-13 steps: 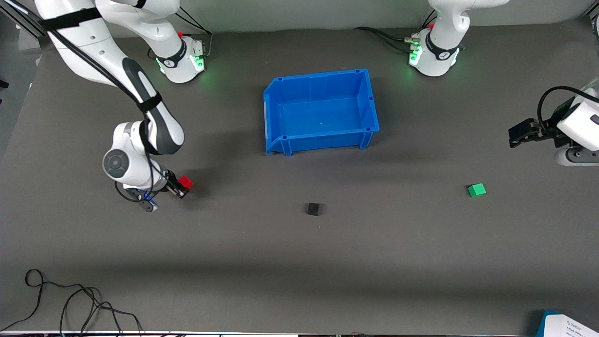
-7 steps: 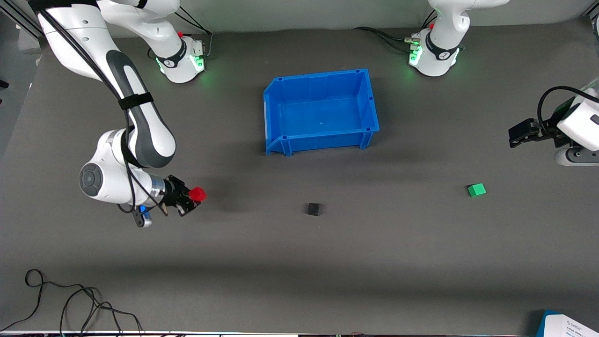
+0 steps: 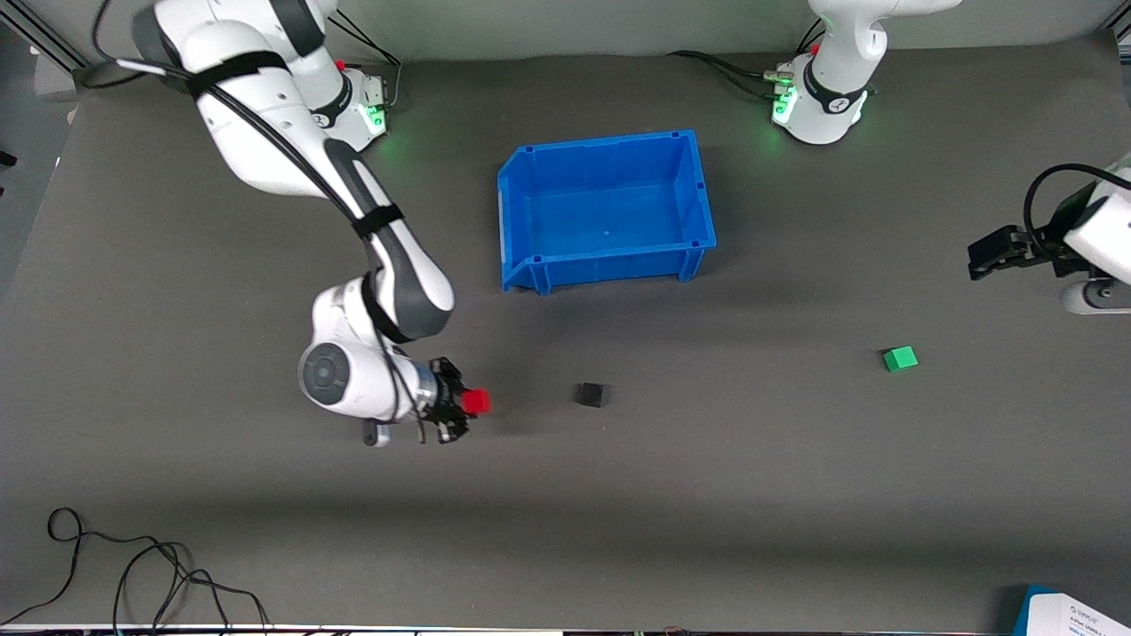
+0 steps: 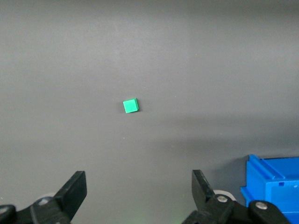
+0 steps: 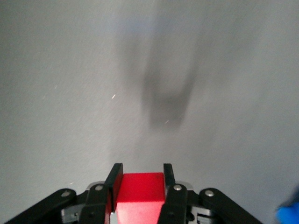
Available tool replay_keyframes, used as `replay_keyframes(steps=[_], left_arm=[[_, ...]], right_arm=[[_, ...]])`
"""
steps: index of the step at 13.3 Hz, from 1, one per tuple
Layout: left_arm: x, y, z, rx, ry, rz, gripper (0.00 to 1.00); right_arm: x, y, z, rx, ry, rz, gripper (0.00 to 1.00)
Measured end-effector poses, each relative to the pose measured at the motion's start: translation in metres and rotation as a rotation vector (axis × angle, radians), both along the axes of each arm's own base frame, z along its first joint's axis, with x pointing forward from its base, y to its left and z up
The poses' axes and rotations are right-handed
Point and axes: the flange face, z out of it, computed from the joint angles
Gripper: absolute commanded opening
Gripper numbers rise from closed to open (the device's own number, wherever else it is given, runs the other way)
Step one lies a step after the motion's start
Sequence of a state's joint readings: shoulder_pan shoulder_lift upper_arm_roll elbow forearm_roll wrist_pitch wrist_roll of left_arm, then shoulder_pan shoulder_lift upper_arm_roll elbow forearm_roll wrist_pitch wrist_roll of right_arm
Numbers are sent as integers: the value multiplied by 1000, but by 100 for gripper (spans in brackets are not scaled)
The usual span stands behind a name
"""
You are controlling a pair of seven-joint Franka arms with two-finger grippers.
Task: Attach green and red cubes to black cube
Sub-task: 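Carry the red cube with the right gripper beside the black cube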
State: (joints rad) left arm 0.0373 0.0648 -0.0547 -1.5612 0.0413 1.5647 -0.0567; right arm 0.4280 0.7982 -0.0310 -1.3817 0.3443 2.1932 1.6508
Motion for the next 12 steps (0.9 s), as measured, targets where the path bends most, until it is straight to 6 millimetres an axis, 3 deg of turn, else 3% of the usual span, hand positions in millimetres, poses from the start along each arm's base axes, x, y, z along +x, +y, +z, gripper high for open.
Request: replay_keyframes(steps=[3, 6, 9, 10, 12], left_arm=[[0, 22, -2, -40, 5, 171, 100], [0, 35, -5, -40, 11, 331, 100], [3, 51, -16, -21, 26, 535, 99], [5, 59, -23, -13, 38, 620, 94], [12, 69, -45, 17, 71, 805, 97]], right_arm=[[8, 44, 2, 19, -18, -76, 18], [-7, 89, -10, 18, 1, -108, 18], [-19, 105, -32, -2, 41, -148, 18], [-23, 108, -40, -10, 54, -158, 18], [-29, 115, -51, -20, 69, -162, 18]])
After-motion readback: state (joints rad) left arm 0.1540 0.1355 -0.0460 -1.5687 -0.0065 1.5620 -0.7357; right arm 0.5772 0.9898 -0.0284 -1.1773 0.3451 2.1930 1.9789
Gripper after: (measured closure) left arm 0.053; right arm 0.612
